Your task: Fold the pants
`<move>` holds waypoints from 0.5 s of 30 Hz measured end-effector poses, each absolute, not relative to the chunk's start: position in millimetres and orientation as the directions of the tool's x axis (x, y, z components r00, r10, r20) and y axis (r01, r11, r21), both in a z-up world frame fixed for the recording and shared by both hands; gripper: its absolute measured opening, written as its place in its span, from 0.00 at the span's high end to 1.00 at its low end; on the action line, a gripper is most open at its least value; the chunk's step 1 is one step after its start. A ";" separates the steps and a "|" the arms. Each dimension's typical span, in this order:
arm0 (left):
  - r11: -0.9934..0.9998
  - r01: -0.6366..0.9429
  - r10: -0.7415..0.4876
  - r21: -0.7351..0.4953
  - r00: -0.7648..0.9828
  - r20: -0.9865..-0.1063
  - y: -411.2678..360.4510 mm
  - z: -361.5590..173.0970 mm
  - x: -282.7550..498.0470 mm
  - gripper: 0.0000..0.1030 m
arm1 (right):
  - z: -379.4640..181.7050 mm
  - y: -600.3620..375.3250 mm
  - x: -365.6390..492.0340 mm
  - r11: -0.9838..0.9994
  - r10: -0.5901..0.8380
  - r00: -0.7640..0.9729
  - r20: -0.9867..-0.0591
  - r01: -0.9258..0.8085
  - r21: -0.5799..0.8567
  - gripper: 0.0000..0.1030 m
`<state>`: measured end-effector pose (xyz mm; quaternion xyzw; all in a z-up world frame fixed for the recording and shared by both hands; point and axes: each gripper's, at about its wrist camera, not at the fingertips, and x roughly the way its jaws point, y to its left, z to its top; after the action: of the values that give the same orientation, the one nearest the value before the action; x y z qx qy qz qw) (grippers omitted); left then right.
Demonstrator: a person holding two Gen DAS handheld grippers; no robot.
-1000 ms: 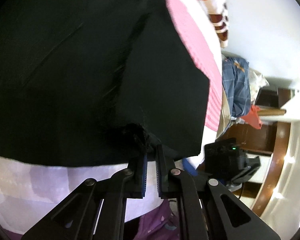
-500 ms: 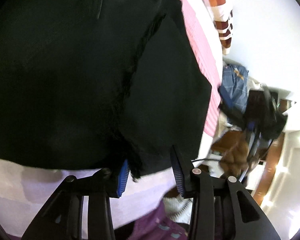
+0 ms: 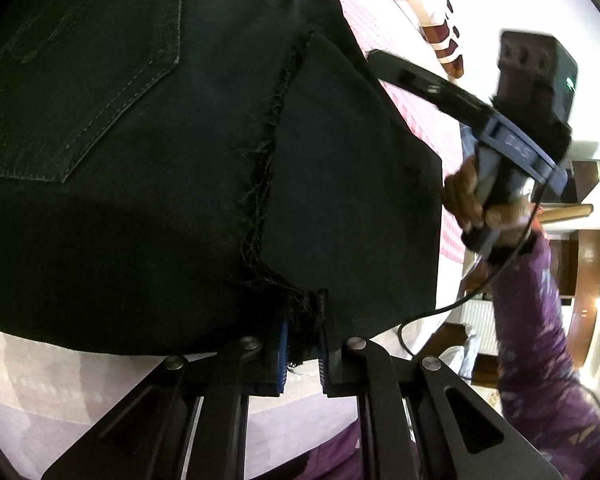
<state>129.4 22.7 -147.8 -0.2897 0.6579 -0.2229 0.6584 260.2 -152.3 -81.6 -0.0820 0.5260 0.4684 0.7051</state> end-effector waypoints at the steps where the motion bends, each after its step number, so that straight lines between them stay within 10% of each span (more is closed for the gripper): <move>1: 0.734 -0.088 -0.673 -0.673 0.034 -0.739 23.0 -147.7 129.2 0.88 | -84.3 -149.5 258.8 0.530 0.566 -0.018 -0.825 -0.759 0.380 0.49; 4: 0.734 -0.092 -0.674 -0.673 0.029 -0.738 25.0 -149.9 128.8 0.88 | -93.9 -137.0 249.9 0.488 0.483 -0.036 -0.875 -0.818 0.303 0.54; 7: 0.726 -0.106 -0.681 -0.680 0.027 -0.732 23.0 -150.7 130.8 0.88 | -92.4 -139.5 253.2 0.480 0.468 -0.062 -0.881 -0.819 0.313 0.80; 15: 0.722 -0.112 -0.684 -0.682 0.030 -0.729 25.8 -154.9 130.5 0.88 | -84.2 -148.3 247.7 0.520 0.494 -0.006 -0.869 -0.799 0.301 0.86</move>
<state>130.5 25.8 -154.9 -0.3012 0.6608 -0.2192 0.6515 247.7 -148.3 -84.2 -0.1432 0.5326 0.4685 0.6902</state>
